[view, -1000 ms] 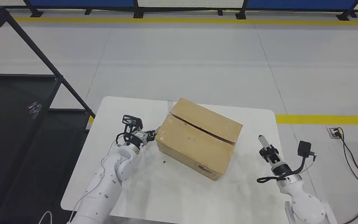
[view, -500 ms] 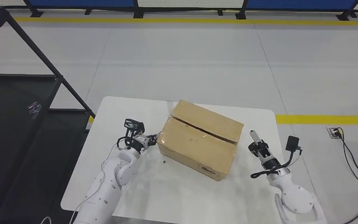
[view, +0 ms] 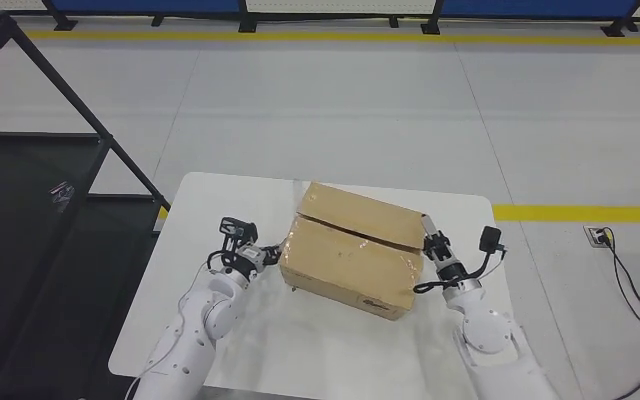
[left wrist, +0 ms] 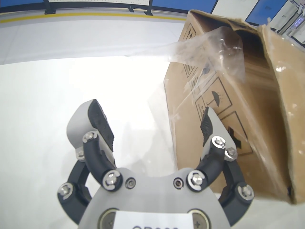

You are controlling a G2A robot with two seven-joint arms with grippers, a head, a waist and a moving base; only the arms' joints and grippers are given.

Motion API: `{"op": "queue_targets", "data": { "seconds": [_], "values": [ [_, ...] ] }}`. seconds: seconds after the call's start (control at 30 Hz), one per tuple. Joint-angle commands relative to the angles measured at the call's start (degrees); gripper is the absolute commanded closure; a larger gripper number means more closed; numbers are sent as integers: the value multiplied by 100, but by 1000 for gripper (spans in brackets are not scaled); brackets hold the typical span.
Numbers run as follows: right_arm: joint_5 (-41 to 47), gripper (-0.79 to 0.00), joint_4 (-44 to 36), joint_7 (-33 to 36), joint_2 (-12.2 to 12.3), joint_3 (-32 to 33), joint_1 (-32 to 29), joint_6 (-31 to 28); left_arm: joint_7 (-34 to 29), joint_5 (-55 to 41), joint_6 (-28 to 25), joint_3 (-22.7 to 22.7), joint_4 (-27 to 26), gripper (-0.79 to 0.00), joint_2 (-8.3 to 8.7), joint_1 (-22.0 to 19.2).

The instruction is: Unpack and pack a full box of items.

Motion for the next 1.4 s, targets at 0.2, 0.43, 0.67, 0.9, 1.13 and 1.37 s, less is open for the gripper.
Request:
{"op": "queue_targets", "data": {
  "seconds": [0.2, 0.43, 0.67, 0.9, 1.13, 1.37],
  "values": [
    [-57, -785, 39, 76, -32, -178, 148, 26, 23, 26, -21, -240, -239, -785, 75, 291],
    [-139, -785, 37, 142, -41, -240, 186, 29, 3, 19, -48, -483, -518, -785, 148, 618],
    [-118, -785, -76, -190, -39, -83, 71, 20, -27, 33, 159, -693, -763, -785, 196, 825],
    [-80, -785, -735, -435, 31, 436, -537, -202, -182, 235, 428, -848, -462, -785, 232, 587],
    [-670, -785, -1991, -591, 143, 1186, -1645, -465, -307, 537, 152, -587, 337, -785, 193, -128],
    [-843, -785, -2146, -639, 151, 1227, -1778, -450, -302, 559, 158, -576, 337, -785, 192, -135]
  ]
}}
